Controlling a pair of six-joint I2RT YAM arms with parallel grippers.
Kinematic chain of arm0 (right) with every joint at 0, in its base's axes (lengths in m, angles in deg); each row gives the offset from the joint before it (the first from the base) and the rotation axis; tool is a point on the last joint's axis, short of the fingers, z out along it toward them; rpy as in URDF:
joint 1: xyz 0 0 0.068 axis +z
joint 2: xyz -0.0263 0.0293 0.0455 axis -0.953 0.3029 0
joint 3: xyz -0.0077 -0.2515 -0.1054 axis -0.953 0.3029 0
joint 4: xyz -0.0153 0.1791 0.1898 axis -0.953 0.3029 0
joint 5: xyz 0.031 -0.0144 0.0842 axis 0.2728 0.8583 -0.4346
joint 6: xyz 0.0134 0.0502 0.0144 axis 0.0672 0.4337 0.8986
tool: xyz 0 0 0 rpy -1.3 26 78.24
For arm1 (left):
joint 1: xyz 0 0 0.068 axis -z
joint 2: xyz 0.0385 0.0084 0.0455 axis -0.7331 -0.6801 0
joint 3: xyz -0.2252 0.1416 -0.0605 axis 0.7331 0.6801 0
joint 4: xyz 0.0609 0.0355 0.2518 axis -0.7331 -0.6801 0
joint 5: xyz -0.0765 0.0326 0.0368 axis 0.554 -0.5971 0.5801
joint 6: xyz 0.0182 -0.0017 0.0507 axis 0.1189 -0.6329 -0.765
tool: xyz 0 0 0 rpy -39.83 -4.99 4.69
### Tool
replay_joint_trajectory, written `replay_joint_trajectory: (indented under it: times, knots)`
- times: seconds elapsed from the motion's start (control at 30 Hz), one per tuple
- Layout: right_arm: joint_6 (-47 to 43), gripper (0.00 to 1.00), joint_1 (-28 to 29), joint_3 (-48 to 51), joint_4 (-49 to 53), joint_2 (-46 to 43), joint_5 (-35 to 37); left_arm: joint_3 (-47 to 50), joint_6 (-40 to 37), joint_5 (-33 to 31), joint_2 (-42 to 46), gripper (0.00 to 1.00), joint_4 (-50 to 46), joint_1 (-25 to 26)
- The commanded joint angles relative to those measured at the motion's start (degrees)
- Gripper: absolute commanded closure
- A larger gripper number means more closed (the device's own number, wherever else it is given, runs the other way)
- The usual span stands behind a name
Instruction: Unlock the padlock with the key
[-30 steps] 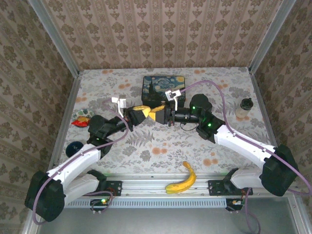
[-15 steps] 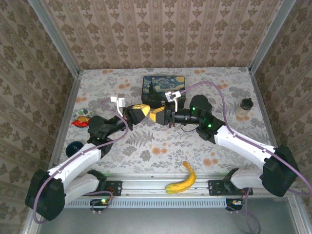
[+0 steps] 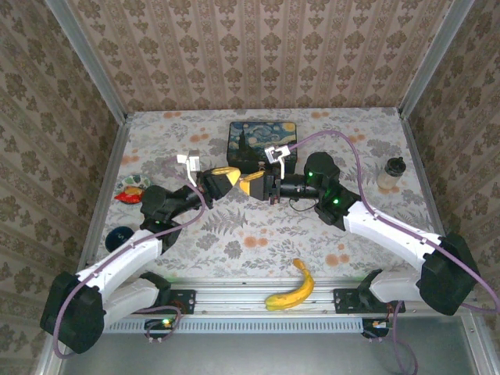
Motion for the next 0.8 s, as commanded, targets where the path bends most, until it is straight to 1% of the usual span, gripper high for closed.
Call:
replay_joint_trajectory:
  times: [0.0,0.07,0.1,0.13,0.2,0.23,0.4,0.43,0.5,0.53,0.57,0.6,0.63,0.7,0.73,0.77]
  knots:
    - [-0.4,0.78,0.0,-0.1,-2.3,-0.4,0.6,-0.5,0.5,0.7,0.0,1.00,3.0,0.6]
    - [-0.2,0.80,0.0,-0.1,-2.6,-0.1,0.4,-0.5,0.5,0.8,-0.1,1.00,3.2,0.6]
    - [-0.1,0.83,0.0,-0.2,-2.8,-0.1,0.2,-0.5,0.5,0.8,-0.1,1.00,3.1,0.6]
    - [0.0,0.87,0.0,-0.2,-2.9,0.0,0.2,-0.4,0.5,0.8,-0.1,1.00,3.1,0.6]
    - [0.1,0.97,-0.1,-0.2,-2.9,-0.1,0.2,-0.4,0.5,0.7,-0.1,1.00,3.1,0.6]
    - [0.0,1.00,-0.1,-0.2,-2.9,-0.1,0.3,-0.4,0.5,0.7,-0.1,1.00,3.0,0.6]
    - [-1.2,1.00,-0.1,0.0,-0.7,-0.8,1.5,-0.3,0.9,-0.4,0.4,0.99,1.7,0.5]
    - [-1.6,1.00,-0.2,0.1,0.2,-1.1,1.9,-0.4,0.9,-0.6,0.7,0.91,1.3,0.4]
    - [-3.0,1.00,-0.2,0.2,3.3,-2.0,3.5,-0.8,0.9,-1.1,2.1,0.65,-0.9,0.2]
    - [-3.7,1.00,-0.3,0.0,5.2,-2.5,4.5,-1.1,0.6,-1.4,2.9,0.57,-2.4,0.0]
    - [-4.7,1.00,-0.3,-0.1,7.3,-3.1,5.8,-1.7,0.0,-1.9,3.9,0.50,-5.3,-0.2]
    - [-5.5,1.00,-0.4,-0.2,9.8,-3.8,7.3,-2.6,-1.2,-2.6,5.3,0.46,-9.5,-0.3]
    - [-6.1,1.00,-0.5,-0.3,11.7,-4.4,8.7,-3.6,-2.8,-2.9,6.5,0.45,-13.9,-0.4]
    - [-7.6,1.00,-0.6,-1.1,17.6,-5.5,12.7,-6.6,-8.0,-6.5,9.6,0.39,-26.5,-0.3]
    - [-8.3,1.00,-0.6,-1.6,20.5,-6.0,14.6,-8.3,-10.5,-8.6,11.1,0.39,-32.5,-0.2]
    - [-9.5,1.00,-0.6,-2.0,23.3,-6.5,16.1,-10.5,-13.6,-11.2,12.4,0.39,-40.5,0.0]
